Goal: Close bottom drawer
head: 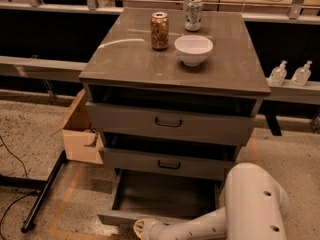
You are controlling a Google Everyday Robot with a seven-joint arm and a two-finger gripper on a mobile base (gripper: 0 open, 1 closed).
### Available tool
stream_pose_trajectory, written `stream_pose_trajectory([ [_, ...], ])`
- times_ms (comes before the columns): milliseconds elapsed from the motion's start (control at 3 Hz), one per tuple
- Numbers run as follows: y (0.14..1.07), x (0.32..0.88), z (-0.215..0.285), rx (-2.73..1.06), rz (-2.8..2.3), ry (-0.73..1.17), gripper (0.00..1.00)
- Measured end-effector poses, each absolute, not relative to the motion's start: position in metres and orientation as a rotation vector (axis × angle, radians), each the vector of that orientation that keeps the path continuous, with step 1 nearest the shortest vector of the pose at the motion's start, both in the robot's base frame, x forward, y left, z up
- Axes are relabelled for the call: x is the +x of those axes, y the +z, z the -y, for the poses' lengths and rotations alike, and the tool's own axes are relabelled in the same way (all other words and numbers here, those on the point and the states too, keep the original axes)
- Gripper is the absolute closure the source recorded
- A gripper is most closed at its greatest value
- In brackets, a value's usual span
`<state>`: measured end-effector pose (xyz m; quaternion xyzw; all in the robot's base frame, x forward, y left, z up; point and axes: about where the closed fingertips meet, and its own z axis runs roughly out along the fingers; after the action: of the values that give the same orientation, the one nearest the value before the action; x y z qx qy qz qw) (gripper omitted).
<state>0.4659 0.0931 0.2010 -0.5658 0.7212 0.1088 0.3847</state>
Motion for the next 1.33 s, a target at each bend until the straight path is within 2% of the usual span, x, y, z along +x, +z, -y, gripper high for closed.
stream_pose_trajectory([
  [1333,0.182,0.55,-0.07,-1.412,-1.818,0.007,1.0],
])
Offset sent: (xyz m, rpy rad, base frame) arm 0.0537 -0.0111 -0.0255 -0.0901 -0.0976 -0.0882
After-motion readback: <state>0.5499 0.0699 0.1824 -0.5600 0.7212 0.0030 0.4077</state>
